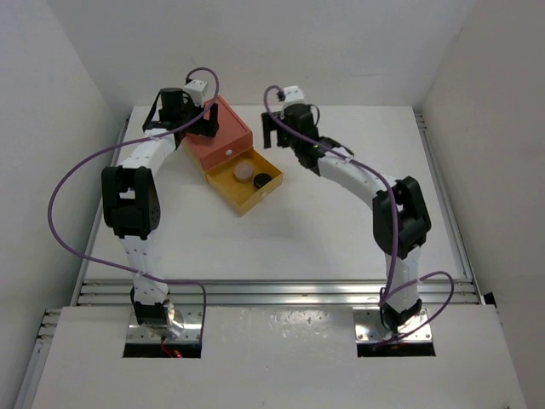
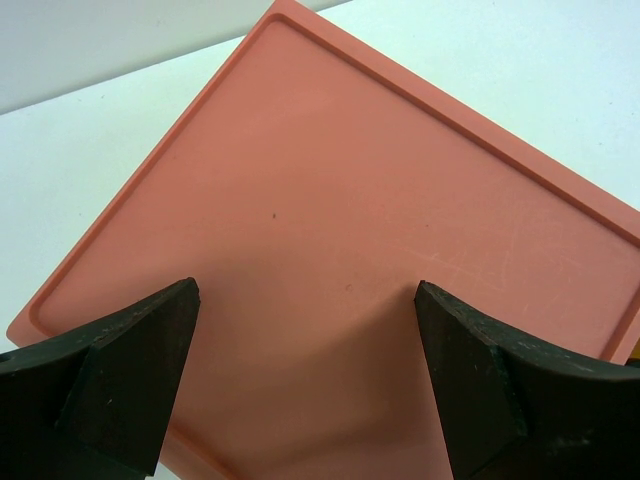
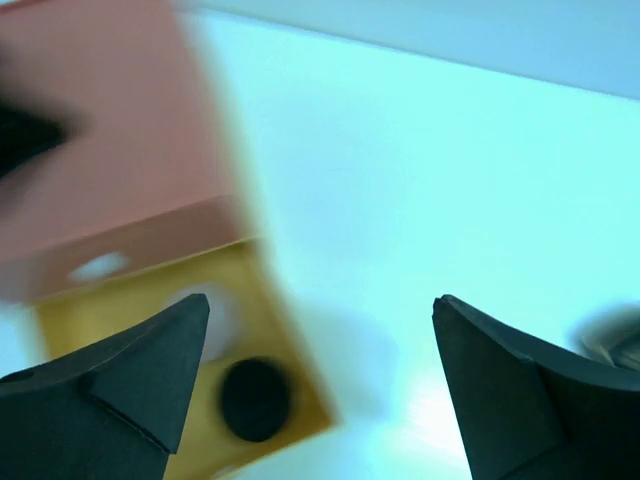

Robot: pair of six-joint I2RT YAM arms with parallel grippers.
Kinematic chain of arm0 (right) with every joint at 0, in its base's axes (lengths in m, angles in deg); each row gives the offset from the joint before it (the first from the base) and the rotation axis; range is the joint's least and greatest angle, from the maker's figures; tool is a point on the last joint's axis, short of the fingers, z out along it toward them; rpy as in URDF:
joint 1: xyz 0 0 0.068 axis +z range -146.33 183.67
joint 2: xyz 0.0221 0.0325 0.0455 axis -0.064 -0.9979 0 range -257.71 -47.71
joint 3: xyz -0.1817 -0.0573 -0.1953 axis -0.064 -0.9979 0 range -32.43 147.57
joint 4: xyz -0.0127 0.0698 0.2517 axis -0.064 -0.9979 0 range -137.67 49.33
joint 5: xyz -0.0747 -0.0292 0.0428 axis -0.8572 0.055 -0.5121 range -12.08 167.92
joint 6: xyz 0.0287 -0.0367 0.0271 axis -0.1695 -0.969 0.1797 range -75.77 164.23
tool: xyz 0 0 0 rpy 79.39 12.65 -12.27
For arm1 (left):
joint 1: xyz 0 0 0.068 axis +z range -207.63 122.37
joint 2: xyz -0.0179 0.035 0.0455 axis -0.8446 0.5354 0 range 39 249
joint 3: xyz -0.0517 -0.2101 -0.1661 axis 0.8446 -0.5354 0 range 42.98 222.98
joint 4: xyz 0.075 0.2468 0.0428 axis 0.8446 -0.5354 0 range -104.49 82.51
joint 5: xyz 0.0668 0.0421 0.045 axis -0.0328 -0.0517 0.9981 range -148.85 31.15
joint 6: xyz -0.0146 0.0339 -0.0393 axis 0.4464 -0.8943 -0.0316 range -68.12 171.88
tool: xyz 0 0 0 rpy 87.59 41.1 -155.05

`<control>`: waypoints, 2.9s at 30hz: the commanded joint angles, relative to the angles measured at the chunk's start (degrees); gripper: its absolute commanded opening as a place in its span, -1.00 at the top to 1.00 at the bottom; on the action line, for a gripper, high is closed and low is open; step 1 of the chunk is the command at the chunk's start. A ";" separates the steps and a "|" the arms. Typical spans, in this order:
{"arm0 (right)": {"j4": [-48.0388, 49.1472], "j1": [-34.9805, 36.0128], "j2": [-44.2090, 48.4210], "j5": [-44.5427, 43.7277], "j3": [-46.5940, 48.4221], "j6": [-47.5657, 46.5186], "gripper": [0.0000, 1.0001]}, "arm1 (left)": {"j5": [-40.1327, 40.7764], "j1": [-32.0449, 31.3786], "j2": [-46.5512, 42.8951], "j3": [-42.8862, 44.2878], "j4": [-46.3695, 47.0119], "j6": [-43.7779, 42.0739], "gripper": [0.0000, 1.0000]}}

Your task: Organize the makeup

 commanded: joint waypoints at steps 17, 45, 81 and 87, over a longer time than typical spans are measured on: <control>-31.58 -20.38 -22.39 -26.50 23.21 34.87 -0.99 | 3.17 -0.09 2.81 -1.62 -8.36 -1.20 -0.89; -1.64 -19.59 -10.36 -3.27 1.95 3.71 0.19 | 3.70 -0.09 3.34 -1.09 -8.36 -1.20 -0.89; -6.97 5.20 -16.77 28.96 7.75 -10.04 0.37 | 1.59 -0.09 3.87 -0.56 -8.36 -1.72 -0.89; -8.47 5.28 -18.08 28.17 8.44 -10.04 -0.01 | 1.59 -0.09 4.39 -0.56 -8.36 -1.20 -0.89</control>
